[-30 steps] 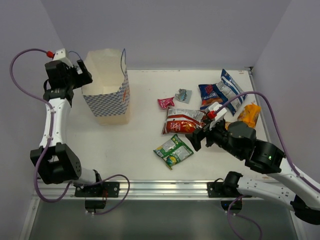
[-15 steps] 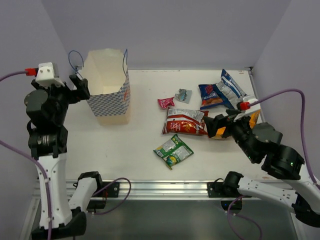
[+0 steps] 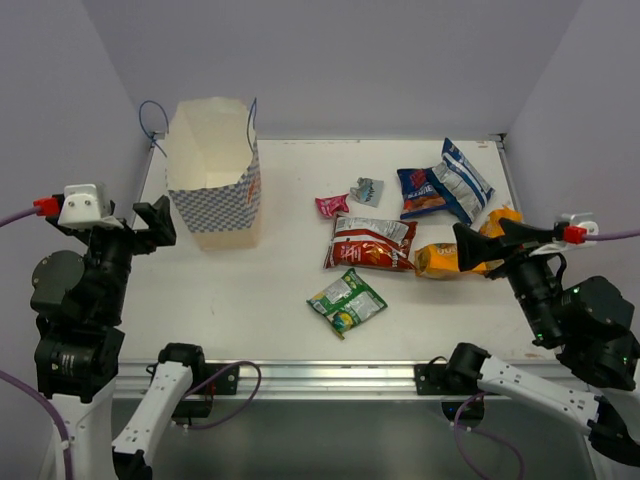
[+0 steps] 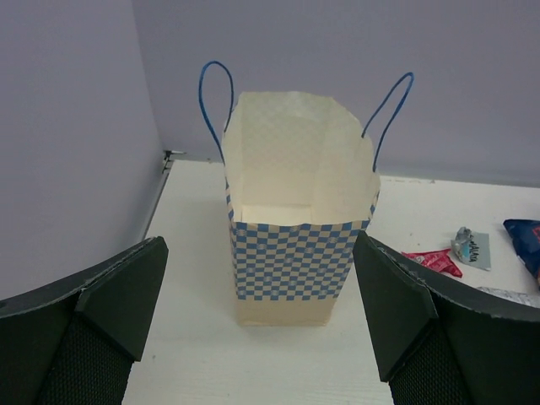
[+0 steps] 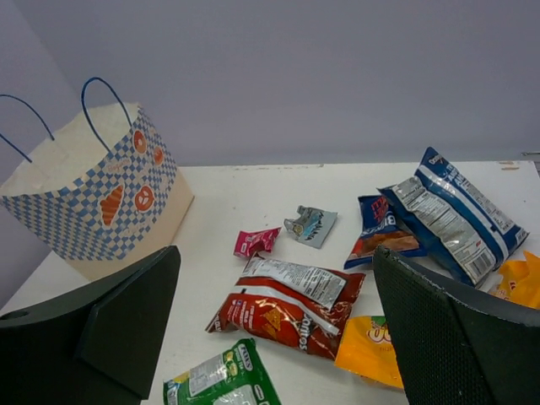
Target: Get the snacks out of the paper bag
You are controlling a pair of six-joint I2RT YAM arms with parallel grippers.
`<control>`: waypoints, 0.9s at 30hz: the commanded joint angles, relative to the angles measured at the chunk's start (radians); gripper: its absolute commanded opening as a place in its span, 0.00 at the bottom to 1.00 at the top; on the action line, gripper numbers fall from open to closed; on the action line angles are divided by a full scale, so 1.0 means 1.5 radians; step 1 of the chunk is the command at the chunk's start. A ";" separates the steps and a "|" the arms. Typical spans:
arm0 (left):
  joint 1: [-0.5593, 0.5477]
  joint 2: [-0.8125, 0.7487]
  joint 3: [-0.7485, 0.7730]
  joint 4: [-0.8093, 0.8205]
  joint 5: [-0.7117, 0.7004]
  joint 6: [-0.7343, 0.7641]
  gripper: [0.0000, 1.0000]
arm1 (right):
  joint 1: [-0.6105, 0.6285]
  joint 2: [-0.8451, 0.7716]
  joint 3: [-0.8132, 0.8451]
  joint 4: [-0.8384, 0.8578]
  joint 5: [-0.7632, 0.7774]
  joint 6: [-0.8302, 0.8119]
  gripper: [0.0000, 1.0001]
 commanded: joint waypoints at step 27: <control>-0.027 0.005 -0.019 -0.009 -0.050 -0.006 1.00 | 0.001 -0.125 -0.066 0.083 0.006 -0.097 0.99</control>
